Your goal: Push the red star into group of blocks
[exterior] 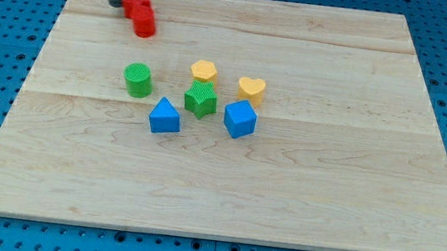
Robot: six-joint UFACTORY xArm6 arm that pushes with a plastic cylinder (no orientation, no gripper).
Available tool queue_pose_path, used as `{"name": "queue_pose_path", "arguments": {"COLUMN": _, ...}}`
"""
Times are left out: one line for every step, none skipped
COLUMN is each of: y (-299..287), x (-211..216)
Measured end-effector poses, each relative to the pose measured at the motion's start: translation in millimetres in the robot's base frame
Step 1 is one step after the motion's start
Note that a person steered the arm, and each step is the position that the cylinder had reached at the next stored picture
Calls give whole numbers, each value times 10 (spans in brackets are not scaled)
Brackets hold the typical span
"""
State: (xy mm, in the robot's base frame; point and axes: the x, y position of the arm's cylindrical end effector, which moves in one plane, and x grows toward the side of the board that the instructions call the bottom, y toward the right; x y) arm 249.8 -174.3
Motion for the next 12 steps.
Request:
{"name": "queue_pose_path", "arguments": {"y": 467, "x": 252}}
{"name": "queue_pose_path", "arguments": {"y": 797, "x": 324}}
{"name": "queue_pose_path", "arguments": {"y": 852, "x": 596}}
{"name": "queue_pose_path", "arguments": {"y": 870, "x": 786}}
{"name": "queue_pose_path", "arguments": {"y": 870, "x": 962}}
{"name": "queue_pose_path", "arguments": {"y": 1025, "x": 965}}
{"name": "queue_pose_path", "arguments": {"y": 1106, "x": 1128}}
{"name": "queue_pose_path", "arguments": {"y": 1368, "x": 1158}}
{"name": "queue_pose_path", "arguments": {"y": 1299, "x": 983}}
{"name": "queue_pose_path", "arguments": {"y": 919, "x": 863}}
{"name": "queue_pose_path", "arguments": {"y": 488, "x": 739}}
{"name": "queue_pose_path", "arguments": {"y": 180, "x": 461}}
